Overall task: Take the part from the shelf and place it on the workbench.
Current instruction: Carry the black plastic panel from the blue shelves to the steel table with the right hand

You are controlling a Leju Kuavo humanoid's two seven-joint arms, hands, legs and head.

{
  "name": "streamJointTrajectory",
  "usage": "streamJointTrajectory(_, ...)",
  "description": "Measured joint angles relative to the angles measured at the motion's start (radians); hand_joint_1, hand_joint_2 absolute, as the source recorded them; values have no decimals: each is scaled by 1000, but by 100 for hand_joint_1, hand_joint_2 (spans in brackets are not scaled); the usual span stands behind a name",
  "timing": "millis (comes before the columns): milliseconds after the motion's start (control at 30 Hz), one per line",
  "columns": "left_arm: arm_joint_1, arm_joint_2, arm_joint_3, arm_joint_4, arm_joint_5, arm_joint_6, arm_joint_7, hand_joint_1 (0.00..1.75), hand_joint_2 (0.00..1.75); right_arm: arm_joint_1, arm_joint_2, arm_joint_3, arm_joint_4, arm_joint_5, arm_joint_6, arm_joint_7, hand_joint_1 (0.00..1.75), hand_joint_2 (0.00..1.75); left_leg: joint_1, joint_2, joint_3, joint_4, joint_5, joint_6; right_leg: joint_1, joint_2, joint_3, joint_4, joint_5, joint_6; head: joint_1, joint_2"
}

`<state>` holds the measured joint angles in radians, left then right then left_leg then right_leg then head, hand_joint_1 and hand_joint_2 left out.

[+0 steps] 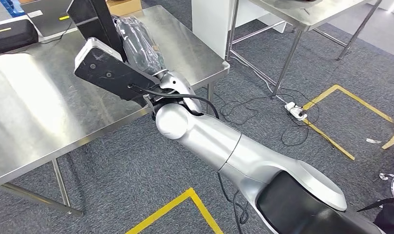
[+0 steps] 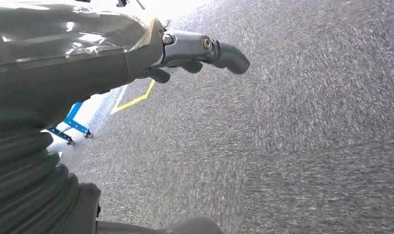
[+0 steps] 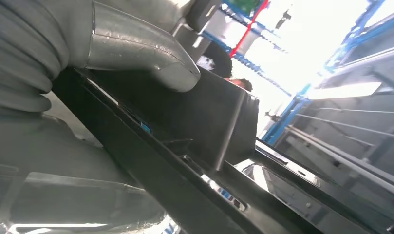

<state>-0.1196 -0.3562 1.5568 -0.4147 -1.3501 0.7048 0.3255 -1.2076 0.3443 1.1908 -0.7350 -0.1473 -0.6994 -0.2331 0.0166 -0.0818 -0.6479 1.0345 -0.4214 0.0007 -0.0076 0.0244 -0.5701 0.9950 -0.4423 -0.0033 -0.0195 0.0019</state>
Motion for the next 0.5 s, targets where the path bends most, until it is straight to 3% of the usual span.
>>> streamJointTrajectory(67,-2,-1,0,-2,-20,0,11,0,175,1,0,0,-3,1,0,-1,175,175,-2,54,-54,117,-65,-9,0,-22,0,-2,0,-8,-6,0)
streamJointTrajectory(133,-2,-1,0,-2,-37,0,22,0,175,6,-1,2,-3,1,0,-2,175,175,2,73,-115,243,-115,-16,2,-45,0,-1,-2,-11,-6,0)
streamJointTrajectory(167,-1,-1,0,-2,-46,0,27,0,175,9,-1,3,-3,1,0,-2,175,175,3,75,-122,258,-113,-17,3,-56,0,-1,-3,-12,-7,0)
streamJointTrajectory(233,-1,-1,0,-3,-67,0,38,0,175,11,-1,5,-4,0,0,-4,175,175,3,90,-75,171,-59,-16,4,-77,1,-1,-5,-12,-7,0)
streamJointTrajectory(300,-2,0,0,-4,-91,0,49,0,175,9,-1,6,-5,1,0,-8,175,175,-1,133,1,31,-7,-9,11,-93,4,0,-9,-8,-7,0)
streamJointTrajectory(367,-4,-1,0,-5,-116,0,62,0,175,7,-1,7,-6,1,0,-10,175,175,-9,153,31,-28,5,2,19,-108,5,1,-13,-2,-3,0)
streamJointTrajectory(433,-4,-2,0,-5,-134,0,72,0,175,7,0,8,-7,2,0,-11,175,175,-10,129,29,-33,8,16,23,-127,6,0,-17,5,0,0)
streamJointTrajectory(500,-4,-2,0,-6,-145,0,77,0,175,6,-1,8,-9,3,0,-13,175,175,-5,109,34,-40,14,29,19,-109,-4,29,-38,11,2,0)
